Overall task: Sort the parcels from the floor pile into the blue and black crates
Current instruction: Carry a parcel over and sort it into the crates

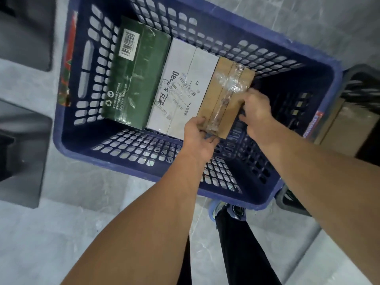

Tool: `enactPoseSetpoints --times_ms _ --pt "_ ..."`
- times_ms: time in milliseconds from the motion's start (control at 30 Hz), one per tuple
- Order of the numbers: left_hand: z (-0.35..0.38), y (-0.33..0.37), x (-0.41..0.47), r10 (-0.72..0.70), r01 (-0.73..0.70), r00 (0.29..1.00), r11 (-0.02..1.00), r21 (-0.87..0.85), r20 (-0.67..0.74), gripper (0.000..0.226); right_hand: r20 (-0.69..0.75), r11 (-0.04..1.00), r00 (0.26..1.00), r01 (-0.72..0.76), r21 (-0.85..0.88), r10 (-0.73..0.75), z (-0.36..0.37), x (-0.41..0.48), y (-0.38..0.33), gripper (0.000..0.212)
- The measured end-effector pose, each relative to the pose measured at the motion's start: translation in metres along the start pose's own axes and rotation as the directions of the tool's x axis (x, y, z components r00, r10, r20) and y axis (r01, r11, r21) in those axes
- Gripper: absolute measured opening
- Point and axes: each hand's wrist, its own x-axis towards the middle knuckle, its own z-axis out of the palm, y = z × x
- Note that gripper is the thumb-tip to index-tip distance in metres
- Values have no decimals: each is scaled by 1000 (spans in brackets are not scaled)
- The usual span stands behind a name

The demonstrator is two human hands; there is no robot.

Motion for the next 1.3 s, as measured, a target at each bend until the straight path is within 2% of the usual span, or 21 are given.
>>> enactPoseSetpoints --times_ms 33,100,167,300,400,500,567,667,767,800,867,967,1067,1133,1200,1300 --pt "-1 1 2 4 -3 1000 1000 6 -7 35 1 1000 1000 1 -7 -1 2 0 5 18" --pt "-2 4 7 14 -14 1000 1000 8 -24 40 27 1000 1000 -8 25 7 7 0 10 55" --pt "-3 4 10 22 -22 999 1000 18 -42 41 60 999 998 -29 35 27 12 -6 13 78" --pt "-7 2 11 32 -29 998 997 69 -48 46 118 999 992 -37 -18 39 16 -9 14 101" --pt "-3 1 6 42 -33 996 992 120 -75 41 147 999 988 -39 -28 43 14 -9 11 109" --pt "4 2 -6 44 -24 994 981 191 -99 26 183 999 982 -48 -17 50 7 -15 3 106" --pt "12 4 -24 22 4 997 945 326 -78 22 172 1000 985 -17 -20 20 2 -23 -6 96" --pt "25 9 -66 0 17 1000 829 559 -31 22 172 999 985 22 23 -26 -9 -53 -22 88" --pt "39 20 -131 66 -77 997 714 696 42 21 165 989 983 61 133 -83 -27 -96 -43 78" --pt "43 27 -154 88 -116 993 678 726 77 29 164 984 981 76 163 -103 -34 -115 -53 74" --pt "53 41 -201 147 -185 982 645 741 117 42 174 974 975 104 199 -140 -49 -159 -77 74" --pt "67 68 -280 253 -290 953 603 743 167 33 205 965 958 159 207 -202 -73 -234 -120 88" --pt "77 91 -359 355 -413 903 555 722 243 62 228 949 932 237 207 -282 -97 -311 -165 97" --pt "82 104 -413 404 -469 874 562 681 269 76 242 932 907 301 204 -346 -110 -360 -193 89" --pt "85 112 -463 440 -505 854 575 644 276 80 241 908 882 356 222 -405 -119 -408 -218 77" --pt "88 118 -535 469 -567 818 566 598 332 84 249 869 837 439 228 -488 -124 -473 -248 73"
